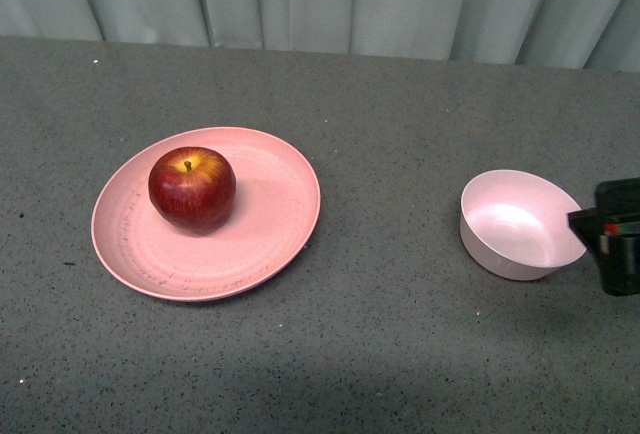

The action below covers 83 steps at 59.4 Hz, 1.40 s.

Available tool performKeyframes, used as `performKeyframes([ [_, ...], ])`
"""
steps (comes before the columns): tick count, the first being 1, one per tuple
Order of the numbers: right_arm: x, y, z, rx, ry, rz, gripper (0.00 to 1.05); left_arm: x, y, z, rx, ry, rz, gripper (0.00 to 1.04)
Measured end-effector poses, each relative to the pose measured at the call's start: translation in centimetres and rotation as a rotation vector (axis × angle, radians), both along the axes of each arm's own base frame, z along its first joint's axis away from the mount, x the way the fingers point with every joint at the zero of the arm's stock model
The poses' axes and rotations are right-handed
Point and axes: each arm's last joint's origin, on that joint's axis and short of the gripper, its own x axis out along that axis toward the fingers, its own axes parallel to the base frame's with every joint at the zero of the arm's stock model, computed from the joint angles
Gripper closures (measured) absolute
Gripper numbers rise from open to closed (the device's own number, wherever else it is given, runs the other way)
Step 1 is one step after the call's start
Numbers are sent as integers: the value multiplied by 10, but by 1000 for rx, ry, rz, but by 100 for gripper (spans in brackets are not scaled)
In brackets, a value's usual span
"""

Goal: Move apple from plate to bowl

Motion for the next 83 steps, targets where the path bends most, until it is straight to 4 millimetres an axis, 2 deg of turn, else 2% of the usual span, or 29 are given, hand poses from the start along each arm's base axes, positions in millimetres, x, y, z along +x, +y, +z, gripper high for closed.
performKeyframes([
  [13, 33, 18, -16, -16, 119, 52, 9, 0, 0, 0, 0, 0, 0, 7],
  [24, 50, 30, -26, -32, 168, 73, 9, 0, 0, 0, 0, 0, 0, 7],
  [53, 78, 50, -47, -69, 240, 108, 9, 0, 0, 0, 0, 0, 0, 7],
  [56, 79, 50, -48, -73, 244, 106, 13, 0, 0, 0, 0, 0, 0, 7],
  [69, 82, 51, -47, -82, 255, 103, 45, 0, 0, 0, 0, 0, 0, 7],
  [75, 83, 49, -47, -85, 262, 102, 69, 0, 0, 0, 0, 0, 0, 7],
  [83, 83, 48, -48, -87, 267, 98, 90, 0, 0, 0, 0, 0, 0, 7],
])
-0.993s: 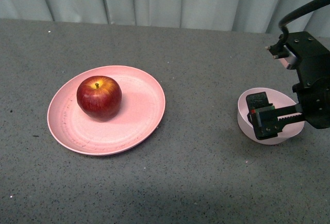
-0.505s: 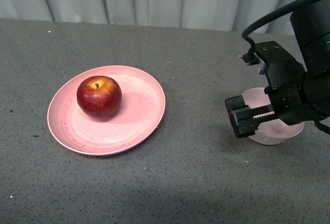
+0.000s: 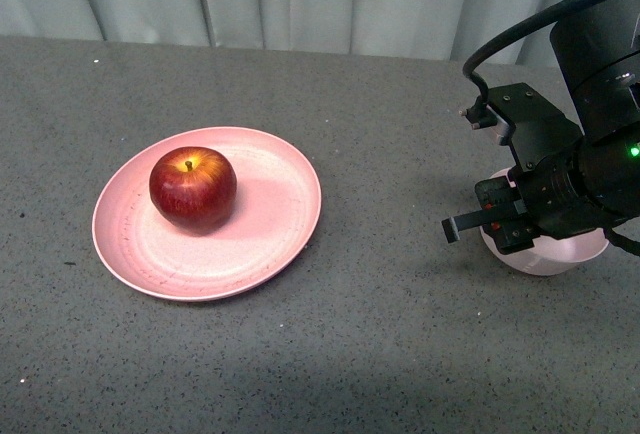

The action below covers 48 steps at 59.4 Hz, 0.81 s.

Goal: Move apple from plate to bowl

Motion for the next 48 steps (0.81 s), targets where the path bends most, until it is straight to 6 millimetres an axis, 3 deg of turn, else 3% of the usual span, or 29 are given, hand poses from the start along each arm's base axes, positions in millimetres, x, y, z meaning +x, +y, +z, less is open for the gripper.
performKeyframes([
  [7, 0, -1, 0, -7, 1, 4, 104, 0, 0, 0, 0, 0, 0, 7],
  [28, -3, 9, 13, -6, -10, 64, 104, 0, 0, 0, 0, 0, 0, 7],
  [40, -1, 40, 29, 25, -43, 158, 104, 0, 0, 0, 0, 0, 0, 7],
  [48, 2, 76, 38, 53, -68, 240, 104, 0, 0, 0, 0, 0, 0, 7],
])
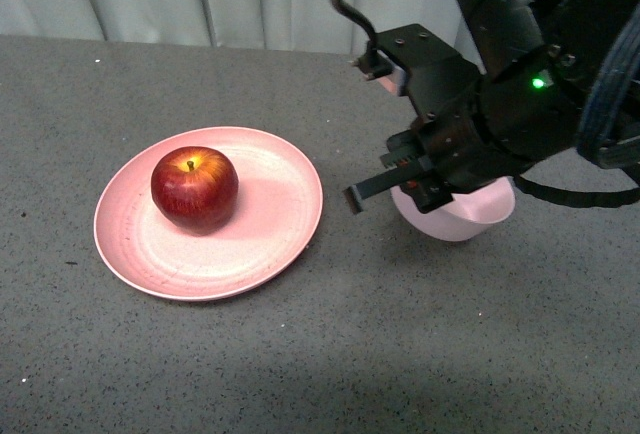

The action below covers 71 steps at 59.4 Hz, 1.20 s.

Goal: Move apple from plate to bowl

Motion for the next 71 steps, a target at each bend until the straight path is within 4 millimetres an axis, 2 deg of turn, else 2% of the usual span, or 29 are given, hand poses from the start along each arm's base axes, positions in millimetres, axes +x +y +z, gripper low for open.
performKeyframes([
  [4, 2, 12, -2, 6, 6, 20, 104, 0, 0, 0, 0, 0, 0, 7],
  [17, 6, 28, -15, 4, 38, 31, 104, 0, 0, 0, 0, 0, 0, 7],
  [33, 7, 33, -19, 10, 43, 37, 104, 0, 0, 0, 0, 0, 0, 7],
  [45, 10, 32, -18, 44, 31, 33, 75, 0, 0, 0, 0, 0, 0, 7],
  [55, 8, 23, -15, 84, -2, 13, 50, 0, 0, 0, 0, 0, 0, 7],
  [62, 1, 7, 13, 132, -145, -42, 23, 0, 0, 0, 0, 0, 0, 7],
  [67, -4, -4, 28, 145, -248, -90, 11, 0, 0, 0, 0, 0, 0, 7],
  [71, -12, -16, 39, 159, -325, -129, 8, 0, 0, 0, 0, 0, 0, 7],
])
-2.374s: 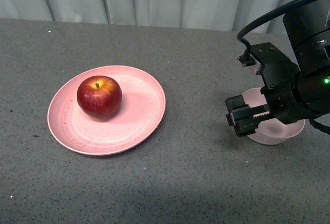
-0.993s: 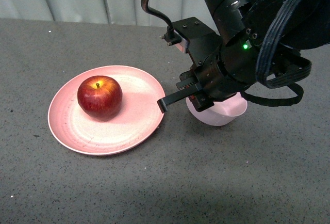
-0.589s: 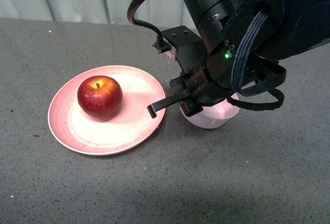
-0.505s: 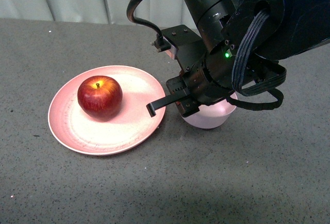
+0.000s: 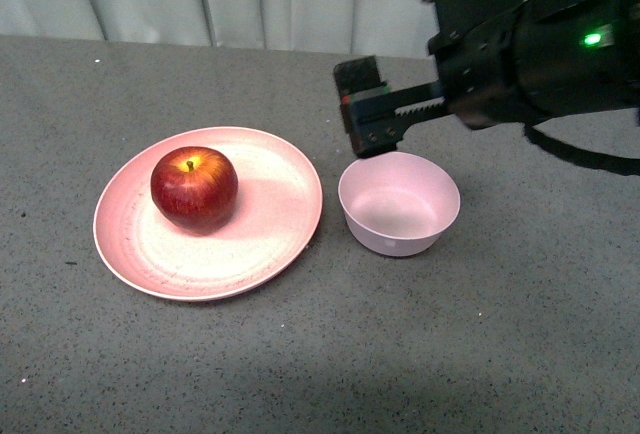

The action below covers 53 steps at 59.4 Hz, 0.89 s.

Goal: Move apple from plate to bowl

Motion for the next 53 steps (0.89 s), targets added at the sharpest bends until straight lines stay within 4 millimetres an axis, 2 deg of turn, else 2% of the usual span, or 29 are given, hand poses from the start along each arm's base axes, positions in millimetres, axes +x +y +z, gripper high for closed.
performKeyframes([
  [7, -21, -26, 10, 6, -79, -91, 9, 0, 0, 0, 0, 0, 0, 7],
  [16, -56, -73, 15, 14, -204, -325, 10, 0, 0, 0, 0, 0, 0, 7],
  [22, -78, -92, 14, 92, -434, -385, 26, 0, 0, 0, 0, 0, 0, 7],
  [27, -101, -106, 23, 152, -576, -389, 46, 0, 0, 0, 0, 0, 0, 7],
  [31, -114, -115, 25, 158, -594, -390, 60, 0, 0, 0, 0, 0, 0, 7],
  [46, -144, -131, 23, 154, -581, -391, 103, 0, 0, 0, 0, 0, 0, 7],
  [53, -155, -136, 23, 152, -582, -391, 104, 0, 0, 0, 0, 0, 0, 7],
])
